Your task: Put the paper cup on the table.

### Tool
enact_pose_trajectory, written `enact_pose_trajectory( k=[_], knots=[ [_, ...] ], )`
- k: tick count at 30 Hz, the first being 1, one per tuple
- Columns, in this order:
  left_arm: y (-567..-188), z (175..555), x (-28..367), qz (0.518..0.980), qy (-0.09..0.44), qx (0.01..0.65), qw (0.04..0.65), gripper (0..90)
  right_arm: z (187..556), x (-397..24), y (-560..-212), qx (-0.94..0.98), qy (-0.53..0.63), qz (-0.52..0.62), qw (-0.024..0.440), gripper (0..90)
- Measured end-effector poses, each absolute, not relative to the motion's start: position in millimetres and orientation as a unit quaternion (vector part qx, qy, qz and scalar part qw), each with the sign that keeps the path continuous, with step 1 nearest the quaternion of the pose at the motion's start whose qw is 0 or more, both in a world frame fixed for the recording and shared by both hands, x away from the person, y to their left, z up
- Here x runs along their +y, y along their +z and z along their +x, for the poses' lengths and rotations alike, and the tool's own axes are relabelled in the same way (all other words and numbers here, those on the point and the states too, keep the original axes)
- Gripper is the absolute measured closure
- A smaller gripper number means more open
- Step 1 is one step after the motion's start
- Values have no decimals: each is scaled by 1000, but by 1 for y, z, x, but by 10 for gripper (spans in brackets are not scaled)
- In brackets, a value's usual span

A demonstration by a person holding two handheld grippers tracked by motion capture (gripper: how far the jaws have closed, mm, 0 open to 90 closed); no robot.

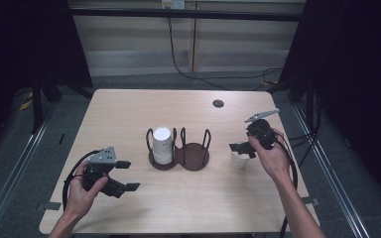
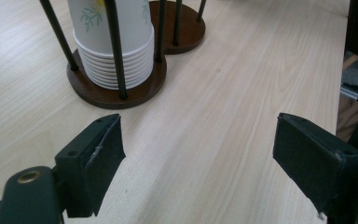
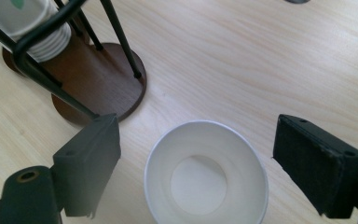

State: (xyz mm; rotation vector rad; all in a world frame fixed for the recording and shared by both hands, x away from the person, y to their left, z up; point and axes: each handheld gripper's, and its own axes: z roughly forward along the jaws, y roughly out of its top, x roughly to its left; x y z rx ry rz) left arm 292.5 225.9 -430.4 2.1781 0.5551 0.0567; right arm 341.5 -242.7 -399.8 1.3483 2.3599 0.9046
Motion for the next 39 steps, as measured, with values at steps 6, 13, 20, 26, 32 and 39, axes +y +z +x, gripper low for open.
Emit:
enact_pose_trajectory(
  k=[6,13,20,26,32,39],
  knots=[
    [-437,291,228,862,13,244,445,161,327,-240,-399,800,364,452,151,142],
    [-439,289,229,850,23,258,458,161,307,-235,-398,777,416,440,174,139],
    [-440,284,228,842,23,263,471,161,283,-229,-403,762,448,430,183,137],
    [-442,282,224,850,30,257,459,161,263,-221,-412,758,458,425,188,136],
    [-441,277,222,843,50,259,468,162,245,-209,-420,756,460,421,199,139],
    [-445,276,219,845,41,265,464,162,229,-198,-434,750,474,422,185,138]
  ],
)
